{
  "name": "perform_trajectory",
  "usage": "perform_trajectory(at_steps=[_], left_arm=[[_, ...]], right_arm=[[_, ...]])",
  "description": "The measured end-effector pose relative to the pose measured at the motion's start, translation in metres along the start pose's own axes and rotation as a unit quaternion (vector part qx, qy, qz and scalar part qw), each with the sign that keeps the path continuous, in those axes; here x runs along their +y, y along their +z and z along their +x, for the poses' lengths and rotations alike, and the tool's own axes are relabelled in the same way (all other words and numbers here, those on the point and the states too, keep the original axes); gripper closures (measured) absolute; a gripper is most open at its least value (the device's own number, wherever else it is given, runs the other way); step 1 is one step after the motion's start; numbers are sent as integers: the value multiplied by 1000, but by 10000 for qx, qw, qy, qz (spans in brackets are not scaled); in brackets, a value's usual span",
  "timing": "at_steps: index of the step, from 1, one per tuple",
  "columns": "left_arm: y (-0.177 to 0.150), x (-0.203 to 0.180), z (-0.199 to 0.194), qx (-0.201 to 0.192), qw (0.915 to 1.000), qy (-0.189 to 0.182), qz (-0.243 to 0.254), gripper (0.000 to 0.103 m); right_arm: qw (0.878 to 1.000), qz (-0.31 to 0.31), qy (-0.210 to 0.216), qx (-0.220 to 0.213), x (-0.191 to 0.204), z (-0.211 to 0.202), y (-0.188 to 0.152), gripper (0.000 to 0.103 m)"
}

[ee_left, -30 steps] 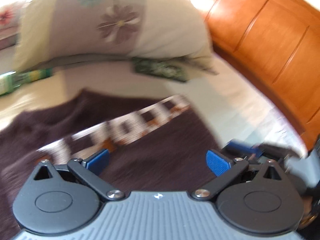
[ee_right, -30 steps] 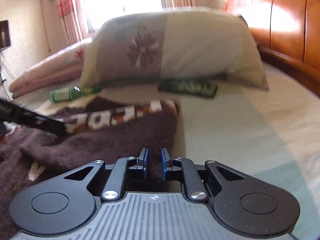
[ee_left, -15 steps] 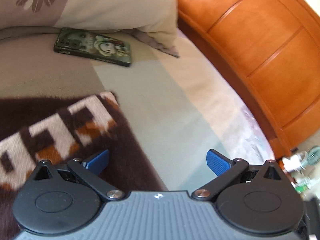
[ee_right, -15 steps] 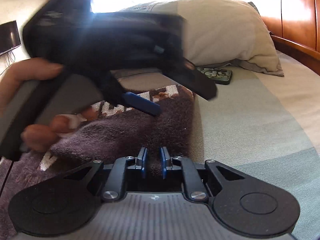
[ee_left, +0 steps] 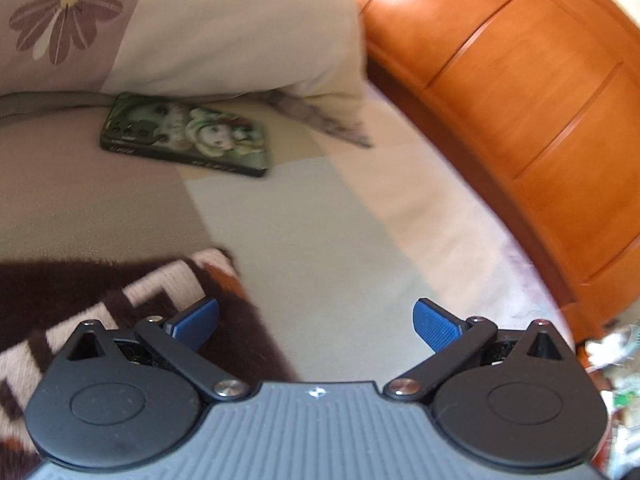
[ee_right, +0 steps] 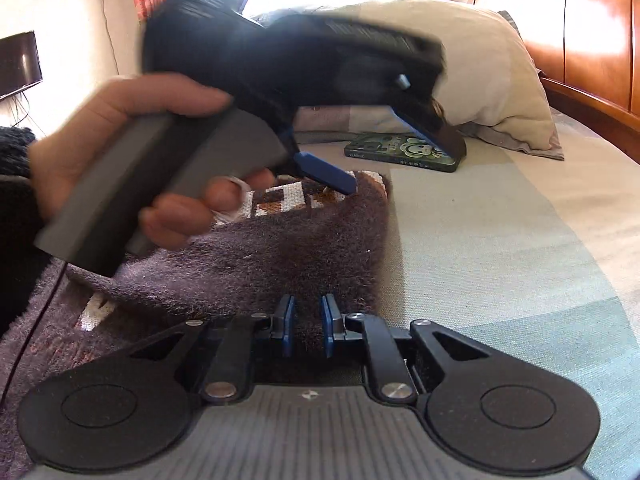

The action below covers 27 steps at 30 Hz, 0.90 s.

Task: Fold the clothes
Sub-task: 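Move the open left gripper over the folded sleeve and lettered band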

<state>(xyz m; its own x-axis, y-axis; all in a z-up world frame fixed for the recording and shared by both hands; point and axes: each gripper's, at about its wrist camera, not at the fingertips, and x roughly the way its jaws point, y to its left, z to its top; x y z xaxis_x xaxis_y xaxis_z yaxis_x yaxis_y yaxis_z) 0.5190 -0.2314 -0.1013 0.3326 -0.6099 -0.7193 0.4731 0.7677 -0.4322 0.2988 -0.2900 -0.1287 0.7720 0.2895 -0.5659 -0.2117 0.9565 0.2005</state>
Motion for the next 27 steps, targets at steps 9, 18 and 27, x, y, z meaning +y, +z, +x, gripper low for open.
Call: perform_trajectory(at_steps=[9,18,27], left_arm=[[1,-24,-59,-85,9996,122,226,1],[-41,-13,-163,-307,9974,613,208,1],[-122,62,-152,-129,9883,982,-1156,1]], right_arm=[[9998,105,138,-23,-6,-9,6,76],[9961,779,-1,-418,-34,-45,17,48],[9933,984,401,-449,-15,-36,29,29]])
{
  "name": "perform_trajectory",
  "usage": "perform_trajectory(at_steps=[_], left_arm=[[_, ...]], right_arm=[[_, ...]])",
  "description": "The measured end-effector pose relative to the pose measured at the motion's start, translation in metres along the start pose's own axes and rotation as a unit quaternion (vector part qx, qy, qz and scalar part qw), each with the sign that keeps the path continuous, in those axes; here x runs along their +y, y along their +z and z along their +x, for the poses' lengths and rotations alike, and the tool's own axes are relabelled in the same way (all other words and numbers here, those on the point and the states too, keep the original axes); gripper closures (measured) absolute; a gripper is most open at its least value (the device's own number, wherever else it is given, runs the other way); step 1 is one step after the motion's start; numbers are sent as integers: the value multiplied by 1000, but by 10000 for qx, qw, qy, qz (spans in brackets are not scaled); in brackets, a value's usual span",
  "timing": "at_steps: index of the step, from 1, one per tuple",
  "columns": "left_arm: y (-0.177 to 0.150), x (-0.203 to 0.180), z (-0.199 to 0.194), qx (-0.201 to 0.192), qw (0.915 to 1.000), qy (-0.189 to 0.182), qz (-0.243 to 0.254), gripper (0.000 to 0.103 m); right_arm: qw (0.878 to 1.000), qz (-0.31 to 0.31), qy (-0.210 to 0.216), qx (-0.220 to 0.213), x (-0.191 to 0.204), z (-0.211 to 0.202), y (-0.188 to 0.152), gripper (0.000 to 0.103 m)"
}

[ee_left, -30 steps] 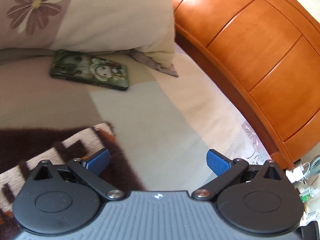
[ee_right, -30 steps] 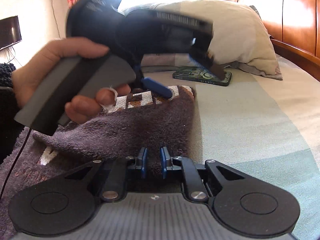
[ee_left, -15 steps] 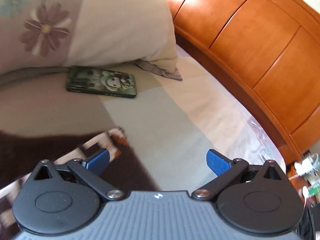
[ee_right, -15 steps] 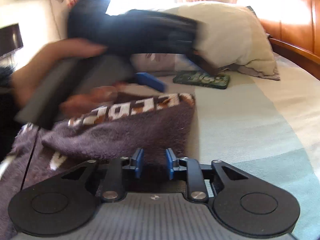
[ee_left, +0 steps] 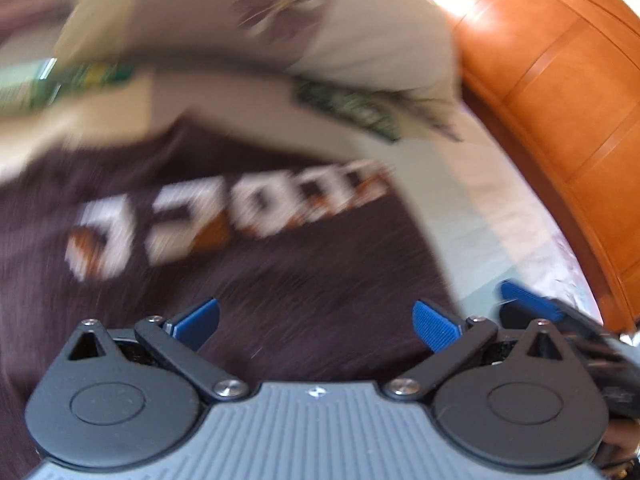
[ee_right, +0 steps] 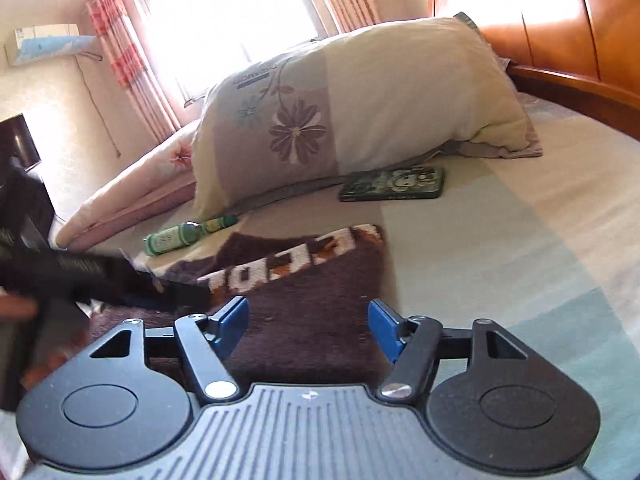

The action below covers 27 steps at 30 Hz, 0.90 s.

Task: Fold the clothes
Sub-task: 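Move the open left gripper over the folded sleeve and lettered band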

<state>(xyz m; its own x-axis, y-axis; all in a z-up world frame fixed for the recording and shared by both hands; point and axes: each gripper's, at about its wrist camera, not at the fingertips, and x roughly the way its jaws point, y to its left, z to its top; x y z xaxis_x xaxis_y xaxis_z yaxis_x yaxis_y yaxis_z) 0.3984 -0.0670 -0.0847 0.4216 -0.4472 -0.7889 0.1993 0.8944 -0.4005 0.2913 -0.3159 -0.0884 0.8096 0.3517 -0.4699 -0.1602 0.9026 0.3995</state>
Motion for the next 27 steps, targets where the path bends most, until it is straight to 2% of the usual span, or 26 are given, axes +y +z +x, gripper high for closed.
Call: perform_trajectory(at_steps=[1,3,5,9,12,16,22,25,27], left_arm=[[-9,9,2,-31,9998,-47,-166,1],[-22,16,-8,-260,9993,-227,-169,1],[-21,20,-21,-337,9987,-301,-221,1],[10,35,-44,-828,9952,-255,-455,1],[33,52,-34,-829,9917,-388,-897,1],[50,58,-9,-713,9909,-577,-984,1],[56,90,-2,-772,9897,-222,-1182,1],[55,102,-18,-909,9885,187,-1197,1],[50,106,-30,-952,9880,147,-1205,1]], right_arm=[[10000,-47,24,8,5,3,0,24],[9999,-133,47,10,13,7,0,18],[9999,-113,79,8,16,10,0,17],[9998,61,187,71,16,17,0,11],[9995,102,195,218,16,30,-3,9],[9988,-52,235,420,28,46,-7,8],[9968,-434,-47,664,38,58,-14,8],[9965,-470,-188,661,36,57,-13,7],[9967,-409,-197,666,34,58,-13,6]])
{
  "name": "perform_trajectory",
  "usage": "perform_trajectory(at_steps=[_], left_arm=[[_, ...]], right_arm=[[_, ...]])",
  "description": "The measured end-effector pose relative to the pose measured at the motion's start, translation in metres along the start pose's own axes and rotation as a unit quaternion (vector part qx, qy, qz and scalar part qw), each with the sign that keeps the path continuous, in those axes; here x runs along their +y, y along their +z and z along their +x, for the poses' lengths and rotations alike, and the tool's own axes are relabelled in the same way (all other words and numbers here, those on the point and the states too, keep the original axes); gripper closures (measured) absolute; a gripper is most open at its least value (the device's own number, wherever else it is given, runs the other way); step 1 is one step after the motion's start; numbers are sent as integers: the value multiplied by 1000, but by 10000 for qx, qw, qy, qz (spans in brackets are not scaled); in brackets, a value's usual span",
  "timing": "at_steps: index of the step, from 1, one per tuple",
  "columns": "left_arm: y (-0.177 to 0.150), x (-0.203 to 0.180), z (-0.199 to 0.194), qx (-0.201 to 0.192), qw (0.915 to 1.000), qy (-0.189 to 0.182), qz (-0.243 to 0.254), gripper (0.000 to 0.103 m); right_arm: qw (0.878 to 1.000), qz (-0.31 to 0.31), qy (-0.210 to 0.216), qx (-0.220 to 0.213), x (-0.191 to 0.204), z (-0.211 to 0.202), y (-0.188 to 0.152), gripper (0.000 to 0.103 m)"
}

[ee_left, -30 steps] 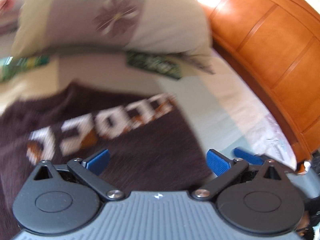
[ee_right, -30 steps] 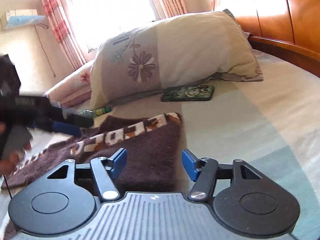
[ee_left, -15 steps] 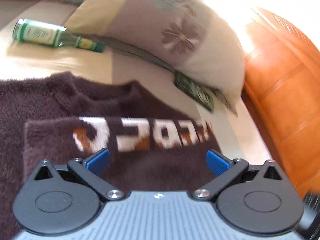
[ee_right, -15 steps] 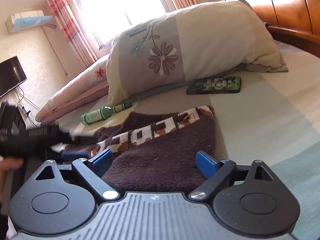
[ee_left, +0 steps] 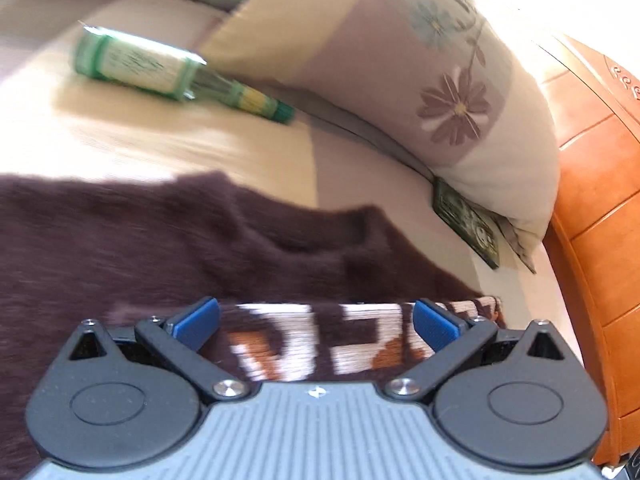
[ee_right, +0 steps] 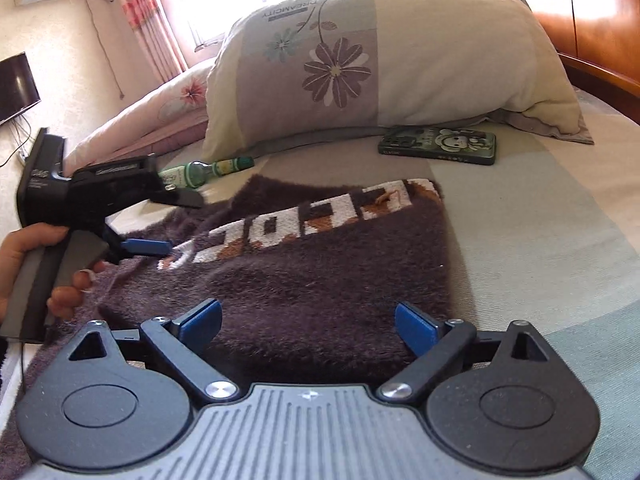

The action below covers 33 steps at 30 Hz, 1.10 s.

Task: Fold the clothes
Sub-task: 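Move the open left gripper over the folded sleeve and lettered band, then move the open left gripper across the sweater toward the other sleeve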

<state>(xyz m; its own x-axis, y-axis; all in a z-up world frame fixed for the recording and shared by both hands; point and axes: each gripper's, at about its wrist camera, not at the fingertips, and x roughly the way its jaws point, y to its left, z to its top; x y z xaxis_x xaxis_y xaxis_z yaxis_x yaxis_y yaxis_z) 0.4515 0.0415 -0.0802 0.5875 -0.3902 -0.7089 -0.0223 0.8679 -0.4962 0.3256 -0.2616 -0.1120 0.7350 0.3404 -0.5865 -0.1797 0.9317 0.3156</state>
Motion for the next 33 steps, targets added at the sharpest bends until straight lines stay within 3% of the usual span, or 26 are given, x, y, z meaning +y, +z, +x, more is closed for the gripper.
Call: perform_trajectory(at_steps=[5,7,11,14,19,21,25,28,33], left_arm=[[-19,-13,-16,196,9975,-588,327,1],[-26,-17,-15,333,9972,-386,548,1],[-34,-4,-17,459,9963,485,541,1],[-34,-5,-31,321,9976,350,500,1],[-31,-42,-27,339,9964,-538,567,1],[-35,-64,-12,492,9930,-740,774,1],[-51,-104,29,771,9857,-931,1170,1],[-64,-111,51,890,9838,-1059,1142,1],[-74,-107,51,946,9848,-1125,923,1]], right_arm=[[10000,-53,-25,-2,3,1,-2,3],[9999,-106,-60,5,5,1,-3,2],[9998,-154,-85,8,6,1,-3,2],[10000,-61,-17,-23,3,-2,-2,1],[9997,-162,180,-10,3,-5,-4,0],[9991,-415,39,8,8,-5,-8,0],[9944,-993,-354,52,16,-3,-18,0],[9897,-1233,-720,92,14,-3,-23,0],[9922,-765,-888,435,-15,2,-25,0]])
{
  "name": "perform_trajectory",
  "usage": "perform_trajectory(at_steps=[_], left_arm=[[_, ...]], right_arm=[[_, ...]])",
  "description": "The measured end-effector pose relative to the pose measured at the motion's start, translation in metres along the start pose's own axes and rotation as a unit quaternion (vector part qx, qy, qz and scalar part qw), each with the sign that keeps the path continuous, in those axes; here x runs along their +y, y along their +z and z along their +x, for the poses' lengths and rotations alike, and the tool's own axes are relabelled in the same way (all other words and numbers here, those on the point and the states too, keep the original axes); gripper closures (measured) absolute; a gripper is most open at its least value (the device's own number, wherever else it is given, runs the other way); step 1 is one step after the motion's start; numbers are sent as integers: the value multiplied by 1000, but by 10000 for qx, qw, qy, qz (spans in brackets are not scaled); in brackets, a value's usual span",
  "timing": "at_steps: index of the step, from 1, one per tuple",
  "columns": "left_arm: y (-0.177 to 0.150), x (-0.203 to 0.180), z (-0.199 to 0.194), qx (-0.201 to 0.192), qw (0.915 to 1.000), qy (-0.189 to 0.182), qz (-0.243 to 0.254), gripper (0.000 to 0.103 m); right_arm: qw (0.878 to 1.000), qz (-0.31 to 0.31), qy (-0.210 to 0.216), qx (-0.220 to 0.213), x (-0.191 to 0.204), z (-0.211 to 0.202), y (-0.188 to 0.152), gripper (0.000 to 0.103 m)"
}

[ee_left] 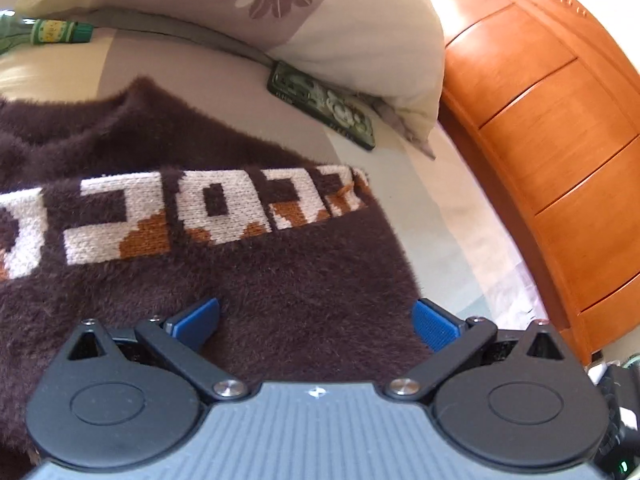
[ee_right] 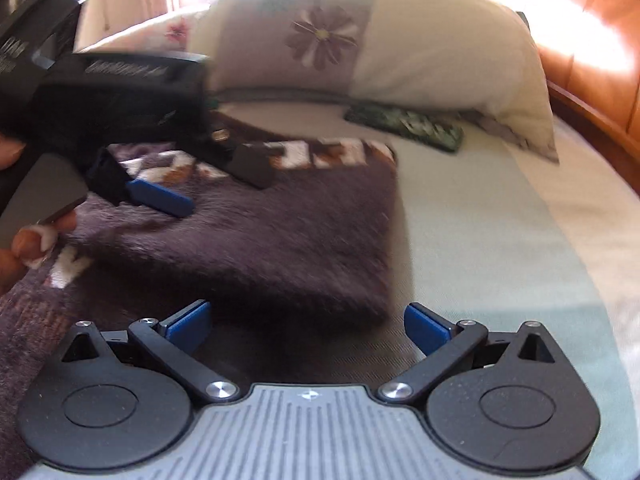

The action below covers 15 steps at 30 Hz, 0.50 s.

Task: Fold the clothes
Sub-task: 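Move the open left gripper across the sweater toward the other sleeve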

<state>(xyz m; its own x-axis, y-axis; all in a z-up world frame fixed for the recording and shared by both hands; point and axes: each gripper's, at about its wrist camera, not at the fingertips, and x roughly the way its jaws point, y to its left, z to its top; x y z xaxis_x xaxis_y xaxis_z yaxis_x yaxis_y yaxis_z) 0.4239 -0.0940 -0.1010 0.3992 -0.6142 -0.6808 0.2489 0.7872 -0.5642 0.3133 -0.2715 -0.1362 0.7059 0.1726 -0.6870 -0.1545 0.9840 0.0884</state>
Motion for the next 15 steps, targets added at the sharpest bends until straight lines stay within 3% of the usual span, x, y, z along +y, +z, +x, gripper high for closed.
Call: perform_trajectory(at_steps=[4,8,13,15], left_arm=[[-15,-5,-19,-175,9994,-288,-21,1],[-38,-6,-19,98,9999,-37,-22,1],[-49,-19,-66,-263,9996,-46,55,1],[-51,-25,-93,-360,9991,117,182,1]], right_arm=[[9990,294,203,-252,-15,-17,0,0],[9972,316,251,-628,-16,-35,2,0],[9959,334,305,-783,-10,-44,9,0],[9953,367,387,-806,-7,-43,13,0]])
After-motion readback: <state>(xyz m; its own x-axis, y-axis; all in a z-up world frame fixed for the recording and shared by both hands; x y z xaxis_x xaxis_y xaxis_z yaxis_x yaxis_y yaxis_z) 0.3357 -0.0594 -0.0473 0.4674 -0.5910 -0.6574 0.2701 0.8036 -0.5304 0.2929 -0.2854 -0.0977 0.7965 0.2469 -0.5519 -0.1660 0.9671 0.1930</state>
